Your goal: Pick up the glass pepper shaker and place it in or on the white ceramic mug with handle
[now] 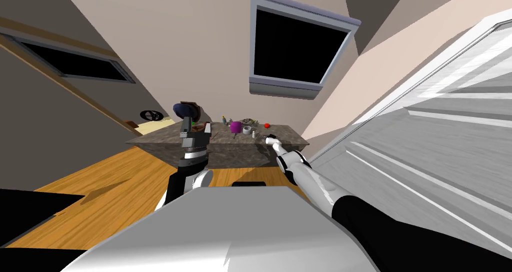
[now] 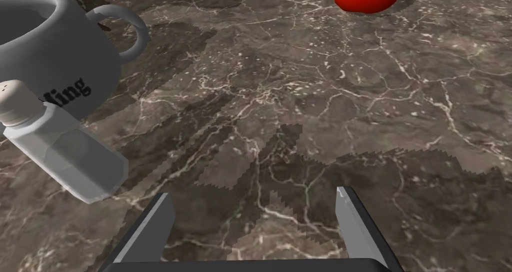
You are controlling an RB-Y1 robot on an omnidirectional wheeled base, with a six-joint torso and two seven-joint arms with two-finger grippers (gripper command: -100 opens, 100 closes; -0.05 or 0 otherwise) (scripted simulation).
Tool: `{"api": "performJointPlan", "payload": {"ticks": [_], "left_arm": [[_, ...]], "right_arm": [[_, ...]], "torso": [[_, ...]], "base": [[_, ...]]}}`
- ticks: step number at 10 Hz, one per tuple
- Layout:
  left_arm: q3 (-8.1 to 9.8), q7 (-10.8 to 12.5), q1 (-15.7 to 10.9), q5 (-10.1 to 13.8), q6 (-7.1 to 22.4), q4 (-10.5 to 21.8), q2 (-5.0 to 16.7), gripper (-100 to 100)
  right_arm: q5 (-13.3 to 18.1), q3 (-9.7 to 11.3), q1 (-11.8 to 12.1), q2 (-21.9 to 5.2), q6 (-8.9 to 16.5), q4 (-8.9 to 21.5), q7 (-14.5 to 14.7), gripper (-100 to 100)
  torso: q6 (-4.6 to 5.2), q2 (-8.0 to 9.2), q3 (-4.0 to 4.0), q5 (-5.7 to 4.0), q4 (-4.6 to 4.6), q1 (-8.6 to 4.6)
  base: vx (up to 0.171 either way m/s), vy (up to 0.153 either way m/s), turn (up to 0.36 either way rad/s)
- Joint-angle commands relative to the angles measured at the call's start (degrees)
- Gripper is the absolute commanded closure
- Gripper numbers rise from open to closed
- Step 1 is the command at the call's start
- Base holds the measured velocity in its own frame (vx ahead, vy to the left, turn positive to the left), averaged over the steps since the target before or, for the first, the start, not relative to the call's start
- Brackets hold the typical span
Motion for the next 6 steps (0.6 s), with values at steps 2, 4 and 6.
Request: {"api": "performJointPlan", "payload": {"ticks": [2, 4, 6], "left_arm": [[0.0, 0.0, -0.01, 0.0, 0.0, 0.0, 0.0, 0], [0.0, 0.0, 0.0, 0.0, 0.0, 0.0, 0.0, 0], [0.0, 0.0, -0.01, 0.0, 0.0, 0.0, 0.0, 0]], "right_arm": [[-0.55, 0.16, 1.22, 0.56, -3.54, -0.19, 1.2, -100], [-0.8, 0.24, 2.4, 1.13, -6.3, -0.6, 2.06, -100], [-1.02, 0.3, 3.57, 1.77, -9.02, -1.01, 2.92, -100]], "torso": [[-0.04, 0.01, 0.01, -0.01, 0.0, -0.06], [0.01, 0.02, 0.01, 0.0, 0.0, 0.0], [-0.04, -0.01, 0.0, 0.01, 0.0, 0.03]], "base": [[-0.01, -0.088, 0.144], [-0.009, -0.066, 0.131], [-0.004, -0.069, 0.156]]}}
